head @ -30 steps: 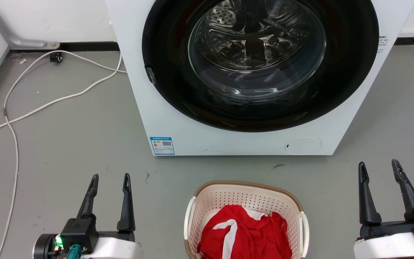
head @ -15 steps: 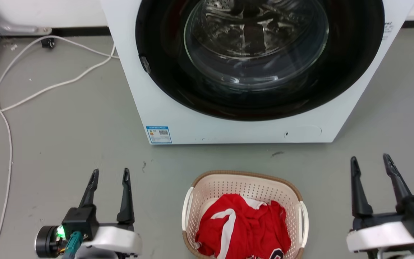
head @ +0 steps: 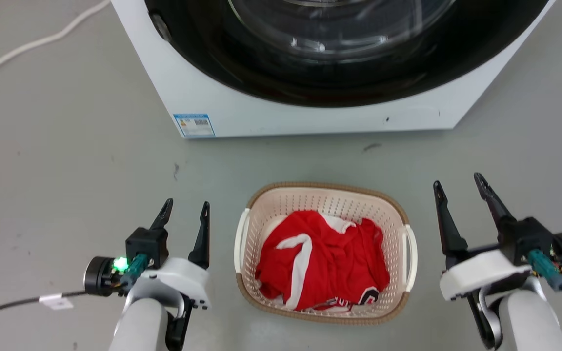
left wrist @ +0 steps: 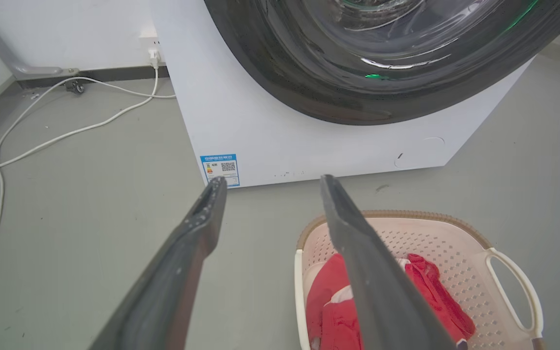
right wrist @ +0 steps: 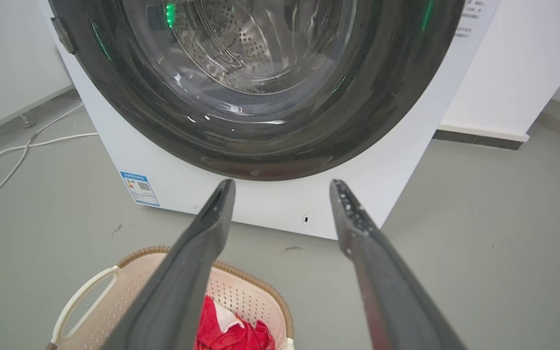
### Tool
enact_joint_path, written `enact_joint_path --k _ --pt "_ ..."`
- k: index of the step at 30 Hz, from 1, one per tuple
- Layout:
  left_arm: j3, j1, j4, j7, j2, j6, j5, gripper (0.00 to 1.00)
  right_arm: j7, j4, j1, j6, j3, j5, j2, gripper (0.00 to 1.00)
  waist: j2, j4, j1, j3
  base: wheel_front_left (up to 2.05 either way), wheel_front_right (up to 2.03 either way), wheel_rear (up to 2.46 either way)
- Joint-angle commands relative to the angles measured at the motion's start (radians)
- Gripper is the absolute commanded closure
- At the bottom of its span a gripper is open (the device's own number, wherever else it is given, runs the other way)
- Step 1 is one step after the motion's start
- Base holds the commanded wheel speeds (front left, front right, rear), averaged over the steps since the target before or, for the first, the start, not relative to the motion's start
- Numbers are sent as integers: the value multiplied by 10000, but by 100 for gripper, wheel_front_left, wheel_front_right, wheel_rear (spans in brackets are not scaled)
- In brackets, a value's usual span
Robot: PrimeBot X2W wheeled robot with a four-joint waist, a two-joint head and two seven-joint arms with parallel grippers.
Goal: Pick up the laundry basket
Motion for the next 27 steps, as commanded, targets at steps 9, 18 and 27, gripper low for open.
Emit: enact_joint_path --k 9,18,27 --pt "-190 -1695 2062 -28 143 -336 -16 0 -19 2184 -1526 -7 -140 -360 -26 0 0 -404 -1 1967 0 0 0" --pt "-588 -3166 3953 -28 197 -489 -310 0 -18 4603 -2901 -7 -248 -531 -26 0 0 -500 -1 3257 0 0 0" --pt "-1406 -4601 5433 -28 393 -502 -670 0 -18 6400 -4175 -7 -72 -448 -28 0 0 -628 -1 4377 0 0 0"
